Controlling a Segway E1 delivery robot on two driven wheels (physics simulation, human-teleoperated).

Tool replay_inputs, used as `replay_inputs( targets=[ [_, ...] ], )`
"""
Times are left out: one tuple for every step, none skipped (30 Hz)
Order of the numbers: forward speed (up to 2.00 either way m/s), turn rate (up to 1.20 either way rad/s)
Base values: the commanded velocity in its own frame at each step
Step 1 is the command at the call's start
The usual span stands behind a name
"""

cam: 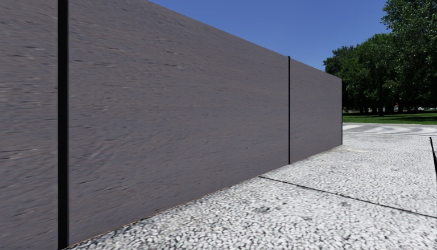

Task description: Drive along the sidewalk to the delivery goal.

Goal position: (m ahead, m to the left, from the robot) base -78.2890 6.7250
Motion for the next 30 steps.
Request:
replay_inputs(
  targets=[
    [0.0, 0.0],
    [0.0, 0.0],
    [0.0, 0.0],
    [0.0, 0.0],
    [0.0, 0.0],
    [0.0, 0.0],
    [0.0, 0.0],
    [0.0, 0.0],
    [0.0, 0.0],
    [0.0, 0.0],
    [0.0, 0.0],
    [0.0, 0.0],
    [0.0, 0.0],
    [0.0, 0.0],
    [0.0, 0.0],
    [0.0, 0.0],
    [0.0, 0.0],
    [0.0, 0.0],
    [0.0, 0.0],
    [0.0, 0.0],
    [0.0, 0.0],
    [0.0, 0.0],
    [0.0, 0.0],
    [0.0, 0.0],
    [0.0, 0.0],
    [0.0, 0.0],
    [0.0, 0.0],
    [0.0, 0.0],
    [0.0, 0.0],
    [0.0, 0.0]
  ],
)
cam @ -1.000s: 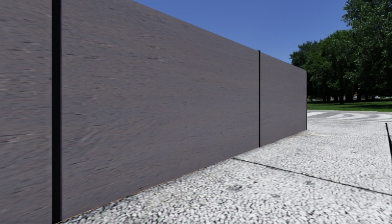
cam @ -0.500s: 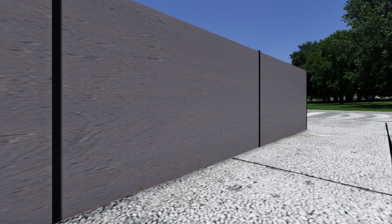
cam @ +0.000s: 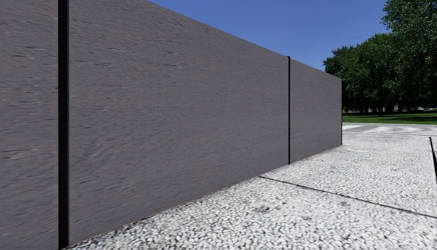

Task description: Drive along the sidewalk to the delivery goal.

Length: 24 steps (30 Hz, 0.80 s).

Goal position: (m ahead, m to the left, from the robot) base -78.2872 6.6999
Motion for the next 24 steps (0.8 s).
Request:
replay_inputs(
  targets=[
    [0.0, -0.02],
    [0.18, -0.1],
    [0.32, -0.18],
    [0.38, -0.24],
    [0.48, -0.33],
    [0.55, -0.37],
    [0.62, -0.38],
    [0.73, -0.39],
    [0.81, -0.39],
    [0.81, -0.39],
    [0.84, -0.39],
    [0.84, -0.39],
    [0.84, -0.44],
    [0.84, -0.55],
    [0.85, -0.57],
    [0.85, -0.58],
    [0.85, -0.58],
    [0.85, -0.58],
    [0.85, -0.58],
    [0.86, -0.58],
    [0.89, -0.58],
    [0.9, -0.58],
    [0.9, -0.58],
    [0.91, -0.58]
  ],
)
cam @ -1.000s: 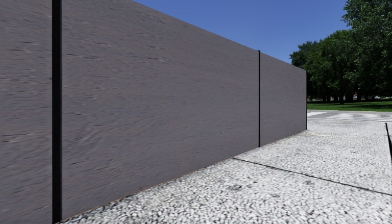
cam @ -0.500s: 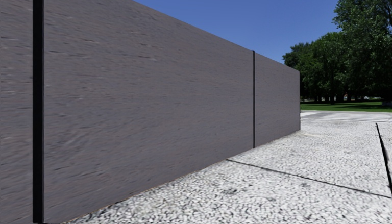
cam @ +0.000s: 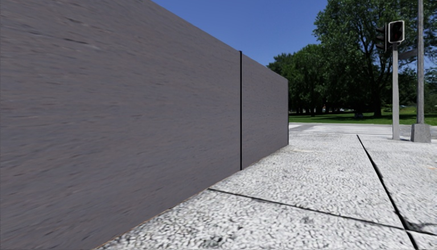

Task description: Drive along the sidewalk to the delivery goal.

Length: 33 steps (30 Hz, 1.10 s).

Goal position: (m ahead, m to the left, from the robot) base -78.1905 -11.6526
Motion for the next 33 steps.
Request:
replay_inputs(
  targets=[
    [0.91, -0.58],
    [0.91, -0.58],
    [0.92, -0.58],
    [0.92, -0.58],
    [0.92, -0.58],
    [0.92, -0.58],
    [0.92, -0.58],
    [0.92, -0.57],
    [0.92, -0.57],
    [0.92, -0.57],
    [0.93, -0.57],
    [0.96, -0.57],
    [0.98, -0.57],
    [0.99, -0.57],
    [0.99, -0.57],
    [0.99, -0.57],
    [1.0, -0.57],
    [1.01, -0.55],
    [1.05, -0.55],
    [1.07, -0.55],
    [1.1, -0.54],
    [1.1, -0.54],
    [1.12, -0.54],
    [1.16, -0.54],
    [1.21, -0.54],
    [1.23, -0.54],
    [1.23, -0.54],
    [1.23, -0.54],
    [1.24, -0.54],
    [1.24, -0.54],
    [1.24, -0.54],
    [1.25, -0.54],
    [1.27, -0.54]
  ],
)
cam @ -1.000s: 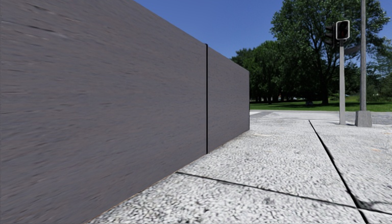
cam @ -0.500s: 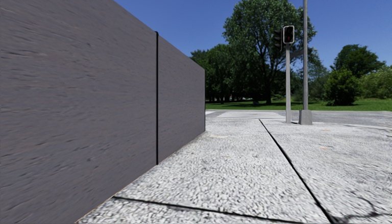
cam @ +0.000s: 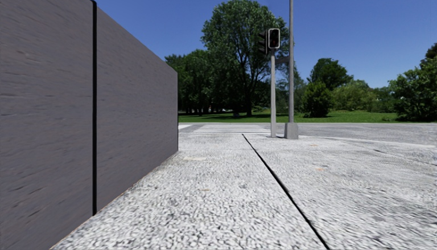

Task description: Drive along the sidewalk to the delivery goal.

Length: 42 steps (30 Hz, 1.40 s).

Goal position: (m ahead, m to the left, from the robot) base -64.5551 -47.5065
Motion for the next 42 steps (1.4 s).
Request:
replay_inputs(
  targets=[
    [1.28, -0.54],
    [1.29, -0.54],
    [1.3, -0.54],
    [1.3, -0.54],
    [1.31, -0.54],
    [1.32, -0.54],
    [1.32, -0.54],
    [1.33, -0.54],
    [1.33, -0.54],
    [1.33, -0.54],
    [1.33, -0.54],
    [1.33, -0.54],
    [1.34, -0.54],
    [1.34, -0.54],
    [1.34, -0.54],
    [1.34, -0.54],
    [1.34, -0.56],
    [1.34, -0.58],
    [1.34, -0.59],
    [1.34, -0.6],
    [1.34, -0.6],
    [1.34, -0.6],
    [1.34, -0.6],
    [1.34, -0.6],
    [1.34, -0.6],
    [1.35, -0.6],
    [1.36, -0.6],
    [1.37, -0.6],
    [1.38, -0.6],
    [1.38, -0.6],
    [1.38, -0.6],
    [1.38, -0.6],
    [1.39, -0.6],
    [1.39, -0.6],
    [1.39, -0.6],
    [1.39, -0.6],
    [1.39, -0.6],
    [1.39, -0.6],
    [1.39, -0.6],
    [1.4, -0.6],
    [1.4, -0.6],
    [1.41, -0.6]
  ],
)
